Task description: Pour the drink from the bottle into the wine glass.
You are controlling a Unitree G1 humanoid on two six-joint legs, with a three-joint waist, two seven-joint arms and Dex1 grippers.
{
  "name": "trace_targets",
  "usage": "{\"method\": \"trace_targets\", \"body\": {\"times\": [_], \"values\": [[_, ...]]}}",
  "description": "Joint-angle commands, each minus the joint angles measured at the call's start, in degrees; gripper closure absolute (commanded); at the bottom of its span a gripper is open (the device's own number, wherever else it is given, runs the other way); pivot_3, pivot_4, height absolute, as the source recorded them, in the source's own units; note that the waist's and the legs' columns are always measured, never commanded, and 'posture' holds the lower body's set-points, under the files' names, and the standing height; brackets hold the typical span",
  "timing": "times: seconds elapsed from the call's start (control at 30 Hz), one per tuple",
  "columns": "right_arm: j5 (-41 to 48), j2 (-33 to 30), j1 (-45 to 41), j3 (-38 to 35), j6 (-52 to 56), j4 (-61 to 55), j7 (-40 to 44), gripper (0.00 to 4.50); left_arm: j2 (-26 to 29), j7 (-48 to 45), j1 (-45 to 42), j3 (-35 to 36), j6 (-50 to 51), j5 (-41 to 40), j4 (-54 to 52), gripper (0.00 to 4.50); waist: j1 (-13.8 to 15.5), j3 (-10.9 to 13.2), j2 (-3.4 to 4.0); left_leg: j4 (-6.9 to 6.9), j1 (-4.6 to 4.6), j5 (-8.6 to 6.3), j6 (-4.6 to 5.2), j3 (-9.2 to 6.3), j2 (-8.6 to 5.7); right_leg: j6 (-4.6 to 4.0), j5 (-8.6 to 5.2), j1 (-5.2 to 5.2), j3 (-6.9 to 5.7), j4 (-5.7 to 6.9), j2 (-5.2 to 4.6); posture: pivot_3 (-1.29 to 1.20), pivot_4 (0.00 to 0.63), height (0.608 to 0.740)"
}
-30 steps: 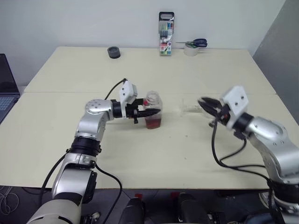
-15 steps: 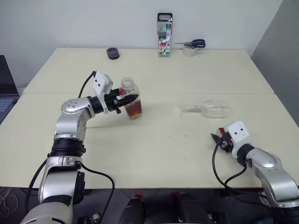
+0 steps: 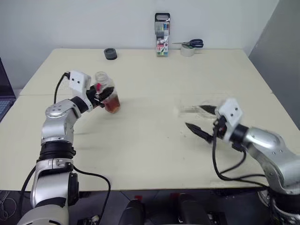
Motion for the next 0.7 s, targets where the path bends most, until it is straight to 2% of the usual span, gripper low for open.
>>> {"method": "trace_targets", "body": {"times": [0.03, 0.23, 0.5, 0.7], "values": [[-0.73, 4.13, -6.91, 4.71, 0.16, 4.11, -1.56, 0.0, 1.65, 4.7, 0.41, 3.29, -1.24, 0.37, -1.01, 2.79, 0.05, -0.01, -0.02, -0.01, 0.01, 0.0, 0.0, 0.0, 0.01, 0.0, 0.0, 0.0, -0.01, -0.01, 0.0, 0.0, 0.15, 0.74], [-4.42, 11.0, -14.74, 11.99, -1.67, 11.94, -2.86, 0.0, 1.05, 11.33, 2.36, 6.11, -0.83, -0.02, 0.14, 2.79, 0.29, -0.01, -0.02, 0.02, -0.14, 0.1, -0.18, -0.02, -0.08, -0.01, 0.01, -0.09, -0.01, -0.03, -0.13, 0.0, 0.15, 0.74], [-6.86, 14.24, -16.43, 15.65, -3.69, 14.87, -2.1, 0.0, -0.14, 12.67, 5.09, 6.24, -3.03, -0.6, 0.84, 2.79, 0.11, -0.05, -0.03, 0.01, -0.09, 0.12, -0.22, -0.02, -0.04, -0.02, 0.01, -0.1, -0.03, 0.02, -0.11, 0.0, 0.15, 0.74], [-7.17, 15.58, -16.19, 15.94, -3.3, 14.31, -1.88, 0.0, -0.89, 13.22, 7.03, 6.74, -4.39, -0.91, 1.37, 0.87, 0.05, -0.06, -0.03, -0.01, -0.03, 0.08, -0.15, 0.0, -0.04, -0.02, 0.01, -0.1, 0.0, 0.04, -0.1, 0.0, 0.15, 0.74]]}}
